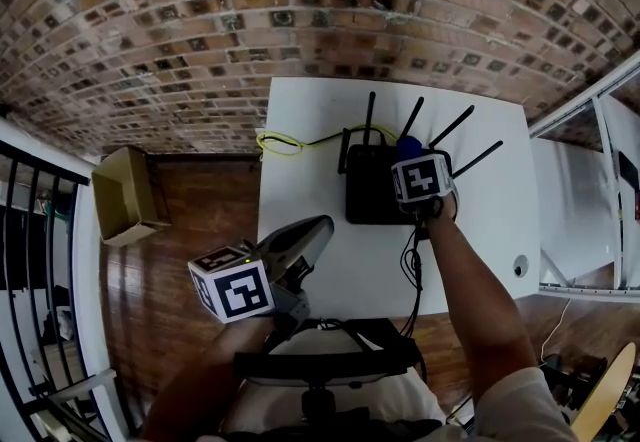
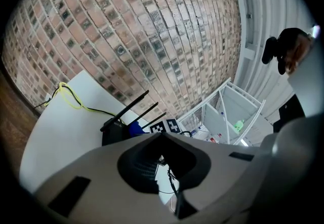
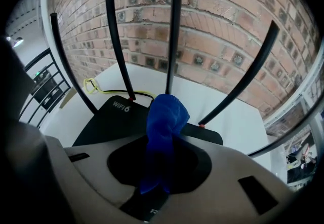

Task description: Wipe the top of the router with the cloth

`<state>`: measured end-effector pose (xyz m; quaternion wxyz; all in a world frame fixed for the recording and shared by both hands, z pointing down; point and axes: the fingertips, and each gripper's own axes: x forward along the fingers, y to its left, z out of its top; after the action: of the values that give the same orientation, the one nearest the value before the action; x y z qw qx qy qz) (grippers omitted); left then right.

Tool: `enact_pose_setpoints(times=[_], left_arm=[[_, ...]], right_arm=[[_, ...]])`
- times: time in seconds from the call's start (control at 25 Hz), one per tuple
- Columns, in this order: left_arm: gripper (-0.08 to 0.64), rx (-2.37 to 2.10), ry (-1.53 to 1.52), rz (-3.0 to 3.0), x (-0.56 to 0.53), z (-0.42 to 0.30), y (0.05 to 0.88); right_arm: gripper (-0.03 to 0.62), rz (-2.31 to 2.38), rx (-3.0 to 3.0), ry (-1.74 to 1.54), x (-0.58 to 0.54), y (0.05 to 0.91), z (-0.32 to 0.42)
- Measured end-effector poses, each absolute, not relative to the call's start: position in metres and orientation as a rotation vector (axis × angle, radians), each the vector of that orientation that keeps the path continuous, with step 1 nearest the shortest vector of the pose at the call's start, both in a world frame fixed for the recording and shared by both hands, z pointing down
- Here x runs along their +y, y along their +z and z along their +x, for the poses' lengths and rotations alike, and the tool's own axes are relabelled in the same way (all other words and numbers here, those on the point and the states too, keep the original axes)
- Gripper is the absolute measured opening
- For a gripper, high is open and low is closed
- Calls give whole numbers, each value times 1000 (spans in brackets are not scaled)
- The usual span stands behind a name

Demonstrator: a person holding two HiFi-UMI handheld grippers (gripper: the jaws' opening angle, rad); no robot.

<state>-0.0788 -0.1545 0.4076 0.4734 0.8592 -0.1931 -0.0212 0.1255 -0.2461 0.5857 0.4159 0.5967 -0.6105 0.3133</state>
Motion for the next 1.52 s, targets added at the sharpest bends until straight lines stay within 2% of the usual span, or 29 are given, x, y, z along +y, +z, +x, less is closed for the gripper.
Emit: enact_pose_setpoints(times=[0.76, 1.12, 1.32, 1.52], left_arm=[[18, -484, -86, 2095, -149, -86, 404], [17, -485, -67, 2094, -144, -85, 407], [17, -466, -59, 2096, -140, -80, 407], [18, -435, -45, 2111, -135, -70, 403]], right_arm=[[103, 1356, -1740, 795, -259, 578, 30], [103, 1362, -1827, 960, -250, 582, 17], [103, 1415, -2049, 1103, -246, 555, 8], [103, 1500, -2133, 1117, -235, 527, 30]])
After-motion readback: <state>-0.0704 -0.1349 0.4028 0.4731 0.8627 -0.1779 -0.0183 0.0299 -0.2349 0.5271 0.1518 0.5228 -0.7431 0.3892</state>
